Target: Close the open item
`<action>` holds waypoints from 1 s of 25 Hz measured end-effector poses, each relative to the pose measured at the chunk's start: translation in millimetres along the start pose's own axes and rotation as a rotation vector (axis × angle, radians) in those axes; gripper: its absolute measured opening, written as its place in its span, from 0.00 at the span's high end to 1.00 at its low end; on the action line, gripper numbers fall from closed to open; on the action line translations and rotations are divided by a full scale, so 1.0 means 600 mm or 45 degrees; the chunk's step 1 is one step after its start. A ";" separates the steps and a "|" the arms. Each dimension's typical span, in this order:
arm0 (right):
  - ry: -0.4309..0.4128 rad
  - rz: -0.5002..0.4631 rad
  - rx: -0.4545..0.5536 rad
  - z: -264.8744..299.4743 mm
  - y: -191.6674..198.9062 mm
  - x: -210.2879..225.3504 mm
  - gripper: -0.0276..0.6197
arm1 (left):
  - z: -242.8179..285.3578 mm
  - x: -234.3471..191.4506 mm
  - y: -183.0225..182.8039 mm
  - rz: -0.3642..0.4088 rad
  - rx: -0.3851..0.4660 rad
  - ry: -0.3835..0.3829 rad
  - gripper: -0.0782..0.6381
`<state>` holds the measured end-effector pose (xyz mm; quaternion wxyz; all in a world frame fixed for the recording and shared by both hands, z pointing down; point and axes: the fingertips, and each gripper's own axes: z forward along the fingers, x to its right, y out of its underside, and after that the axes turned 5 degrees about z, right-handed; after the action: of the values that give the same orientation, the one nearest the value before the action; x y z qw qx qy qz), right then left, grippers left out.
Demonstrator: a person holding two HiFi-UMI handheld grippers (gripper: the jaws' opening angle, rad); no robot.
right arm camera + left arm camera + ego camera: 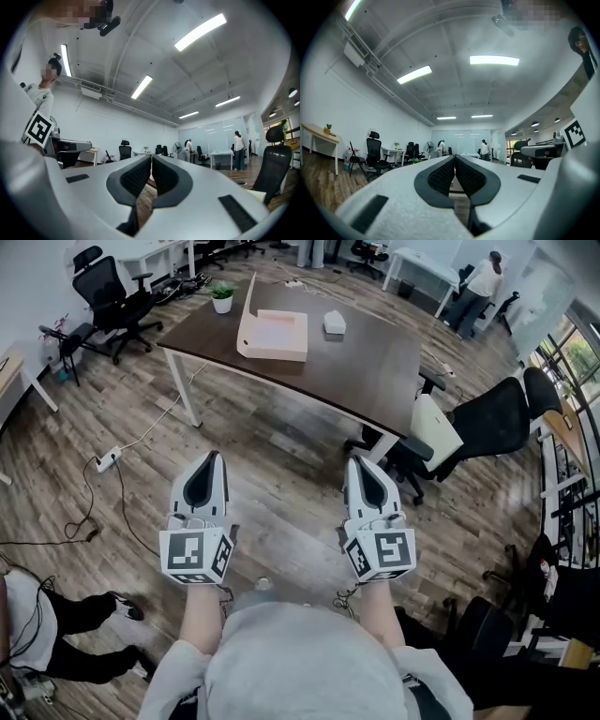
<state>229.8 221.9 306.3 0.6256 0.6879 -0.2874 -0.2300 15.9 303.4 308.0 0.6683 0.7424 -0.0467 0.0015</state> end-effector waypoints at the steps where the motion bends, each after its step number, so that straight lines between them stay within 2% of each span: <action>1: 0.000 -0.005 0.002 0.008 -0.002 -0.006 0.94 | 0.004 -0.008 -0.001 0.000 0.003 0.008 0.88; 6: 0.015 -0.024 0.017 0.039 -0.004 -0.028 0.94 | 0.021 -0.041 -0.003 0.011 0.021 0.054 0.88; 15: 0.042 -0.019 0.004 0.072 0.007 -0.035 0.94 | 0.046 -0.075 0.012 -0.004 0.015 0.070 0.88; 25: 0.014 -0.006 -0.001 0.175 0.038 -0.002 0.94 | 0.129 -0.117 0.044 -0.004 0.000 0.030 0.88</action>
<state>155.5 145.2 317.2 0.6267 0.6897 -0.2822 -0.2279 -60.3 228.8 321.7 0.6688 0.7424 -0.0377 0.0092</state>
